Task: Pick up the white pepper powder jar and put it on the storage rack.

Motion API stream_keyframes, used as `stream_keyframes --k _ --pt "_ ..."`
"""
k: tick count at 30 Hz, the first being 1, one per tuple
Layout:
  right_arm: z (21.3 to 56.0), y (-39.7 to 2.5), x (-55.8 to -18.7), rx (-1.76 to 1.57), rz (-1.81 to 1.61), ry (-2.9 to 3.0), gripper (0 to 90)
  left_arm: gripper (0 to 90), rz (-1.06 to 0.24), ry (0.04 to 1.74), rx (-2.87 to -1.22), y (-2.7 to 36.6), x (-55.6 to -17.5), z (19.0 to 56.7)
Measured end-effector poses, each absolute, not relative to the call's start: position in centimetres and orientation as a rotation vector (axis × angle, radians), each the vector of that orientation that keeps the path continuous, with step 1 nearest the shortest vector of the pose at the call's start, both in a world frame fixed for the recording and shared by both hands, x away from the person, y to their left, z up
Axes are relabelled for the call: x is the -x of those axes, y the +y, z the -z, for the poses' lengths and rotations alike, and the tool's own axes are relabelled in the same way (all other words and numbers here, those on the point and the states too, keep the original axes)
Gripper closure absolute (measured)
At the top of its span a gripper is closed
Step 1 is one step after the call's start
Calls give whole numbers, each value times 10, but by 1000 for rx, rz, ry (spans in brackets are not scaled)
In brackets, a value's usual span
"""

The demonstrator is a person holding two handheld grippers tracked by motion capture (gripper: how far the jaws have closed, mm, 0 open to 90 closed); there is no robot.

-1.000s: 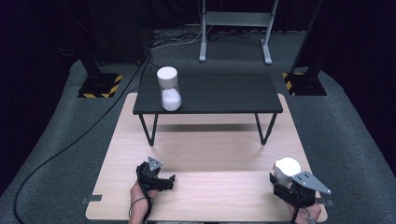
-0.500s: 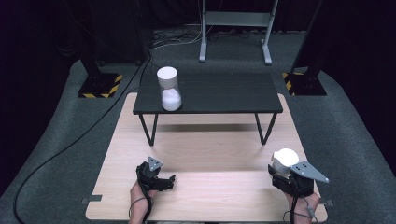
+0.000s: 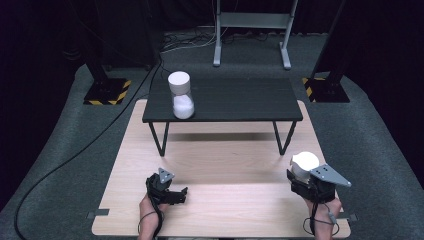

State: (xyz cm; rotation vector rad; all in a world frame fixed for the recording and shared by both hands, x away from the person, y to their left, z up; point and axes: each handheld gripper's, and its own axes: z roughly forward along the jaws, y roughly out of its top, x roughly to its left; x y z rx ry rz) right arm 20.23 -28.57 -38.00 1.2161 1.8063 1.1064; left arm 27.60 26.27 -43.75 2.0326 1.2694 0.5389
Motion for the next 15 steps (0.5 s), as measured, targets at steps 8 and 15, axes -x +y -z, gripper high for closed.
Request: stream_keyframes --k 8,15 --pt "377 -287 -213 -1220 -1112 1810 300 6 -539 1269 -2033 263 -276 437" --pt "370 -285 -225 -1199 -1109 1824 300 6 -539 1269 -2033 263 -276 437"
